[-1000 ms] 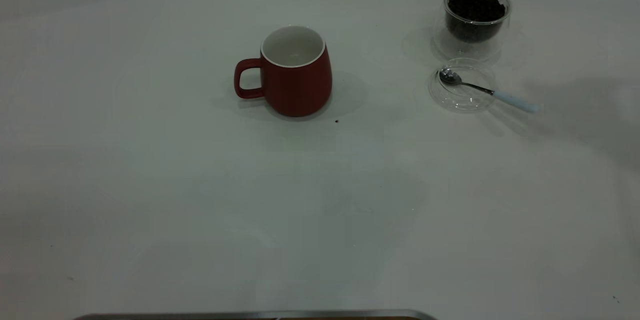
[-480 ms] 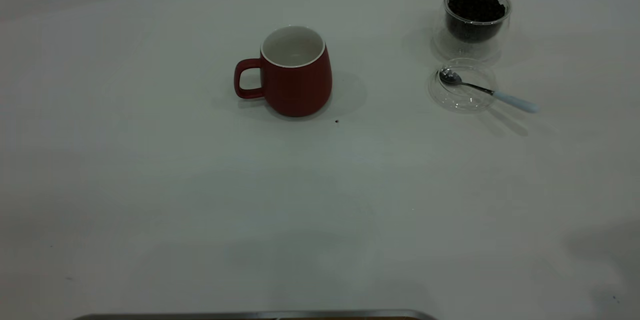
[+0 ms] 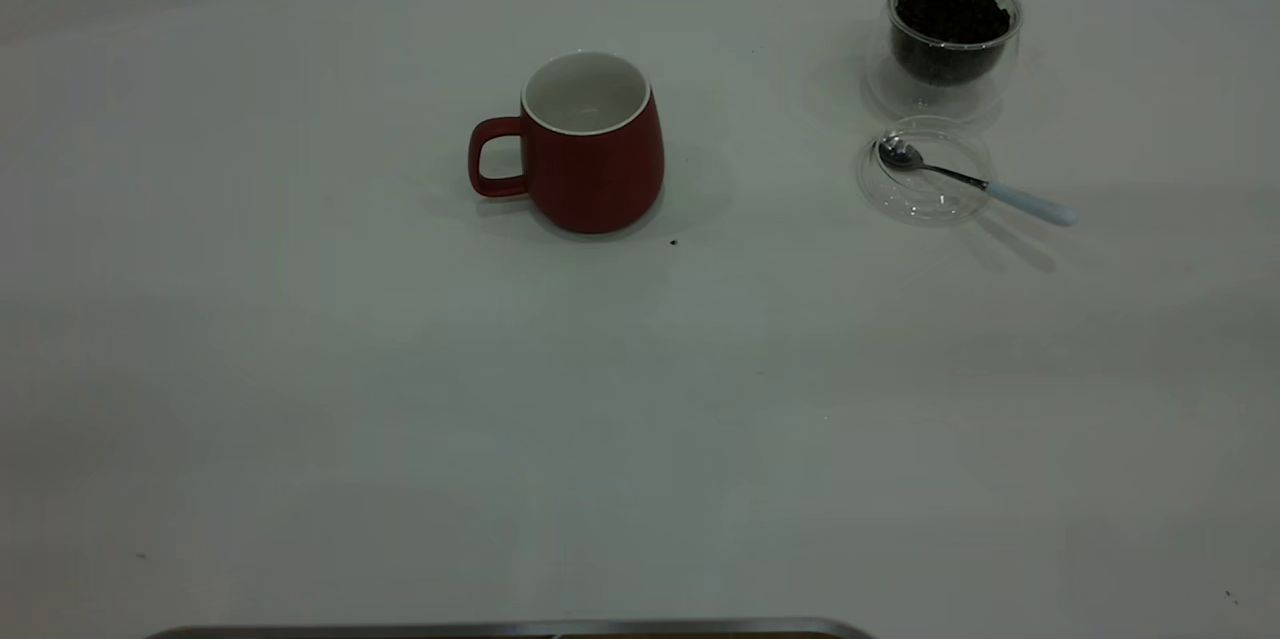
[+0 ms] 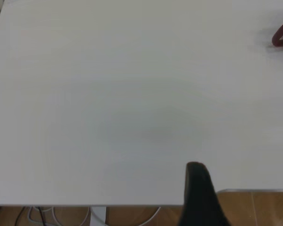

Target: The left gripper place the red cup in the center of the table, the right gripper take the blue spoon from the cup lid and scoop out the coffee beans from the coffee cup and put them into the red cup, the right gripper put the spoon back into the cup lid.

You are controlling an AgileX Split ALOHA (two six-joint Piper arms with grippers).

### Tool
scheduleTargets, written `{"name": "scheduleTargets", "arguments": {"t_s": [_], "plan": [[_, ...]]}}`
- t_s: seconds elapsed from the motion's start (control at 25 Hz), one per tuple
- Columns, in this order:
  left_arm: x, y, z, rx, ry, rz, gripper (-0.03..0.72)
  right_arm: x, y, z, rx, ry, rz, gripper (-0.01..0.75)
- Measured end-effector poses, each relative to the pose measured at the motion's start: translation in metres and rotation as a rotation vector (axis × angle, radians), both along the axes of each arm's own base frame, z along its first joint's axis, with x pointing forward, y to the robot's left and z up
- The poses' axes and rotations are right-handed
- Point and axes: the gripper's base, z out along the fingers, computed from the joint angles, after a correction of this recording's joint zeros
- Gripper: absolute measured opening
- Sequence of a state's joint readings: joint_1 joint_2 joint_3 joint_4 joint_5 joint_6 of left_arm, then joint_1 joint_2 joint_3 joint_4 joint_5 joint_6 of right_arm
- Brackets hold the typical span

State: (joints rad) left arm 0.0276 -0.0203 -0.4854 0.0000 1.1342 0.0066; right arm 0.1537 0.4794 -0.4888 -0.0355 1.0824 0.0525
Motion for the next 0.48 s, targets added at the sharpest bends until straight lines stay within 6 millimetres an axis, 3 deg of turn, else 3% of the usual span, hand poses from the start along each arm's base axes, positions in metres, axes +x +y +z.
{"name": "scheduleTargets", "arguments": {"t_s": [0.48], "plan": [[0.000,0.000,0.000,0.001,0.000,-0.001,0.534,-0.056,-0.009,0.007,0.046,-0.336,-0.019,0.591]]}}
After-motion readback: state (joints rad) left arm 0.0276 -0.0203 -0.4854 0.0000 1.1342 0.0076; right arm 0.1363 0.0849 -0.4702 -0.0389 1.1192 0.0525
